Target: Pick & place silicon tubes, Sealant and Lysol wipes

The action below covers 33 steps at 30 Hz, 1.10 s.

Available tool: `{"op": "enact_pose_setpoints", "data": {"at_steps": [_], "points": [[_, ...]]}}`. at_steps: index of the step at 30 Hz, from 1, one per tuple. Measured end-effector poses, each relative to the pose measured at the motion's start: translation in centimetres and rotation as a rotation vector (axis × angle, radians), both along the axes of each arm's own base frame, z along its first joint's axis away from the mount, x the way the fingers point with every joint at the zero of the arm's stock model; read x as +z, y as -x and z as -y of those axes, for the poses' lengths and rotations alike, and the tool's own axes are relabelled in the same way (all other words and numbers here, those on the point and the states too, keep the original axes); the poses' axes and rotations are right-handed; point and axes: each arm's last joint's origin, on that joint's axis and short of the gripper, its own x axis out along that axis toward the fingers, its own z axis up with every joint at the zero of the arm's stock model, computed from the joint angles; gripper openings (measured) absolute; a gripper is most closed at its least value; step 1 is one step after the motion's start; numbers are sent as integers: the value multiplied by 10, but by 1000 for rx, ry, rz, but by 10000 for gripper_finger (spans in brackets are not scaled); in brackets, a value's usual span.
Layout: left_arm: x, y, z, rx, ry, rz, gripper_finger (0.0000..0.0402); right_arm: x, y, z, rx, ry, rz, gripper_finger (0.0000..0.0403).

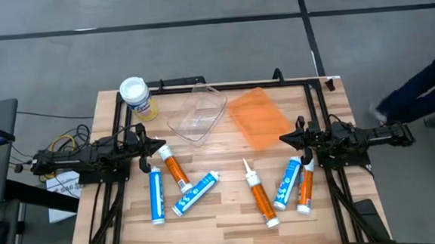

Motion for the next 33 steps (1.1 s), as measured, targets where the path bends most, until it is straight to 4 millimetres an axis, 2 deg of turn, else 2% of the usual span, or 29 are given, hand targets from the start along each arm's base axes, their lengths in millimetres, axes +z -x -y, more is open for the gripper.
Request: {"op": "enact_pose_setpoints", "data": {"at_steps": [3,6,23,33], "points": [[0,0,-1,43,-159,-39,0,0,0,0,0,0,0,0],[0,0,-2,75,-232,-61,0,0,0,0,0,0,0,0],[0,0,-2,74,-154,-40,0,1,0,1,-23,4,10,0],[0,0,-2,58,-71,-17,0,29,6,4,-57,-49,305,0]]}}
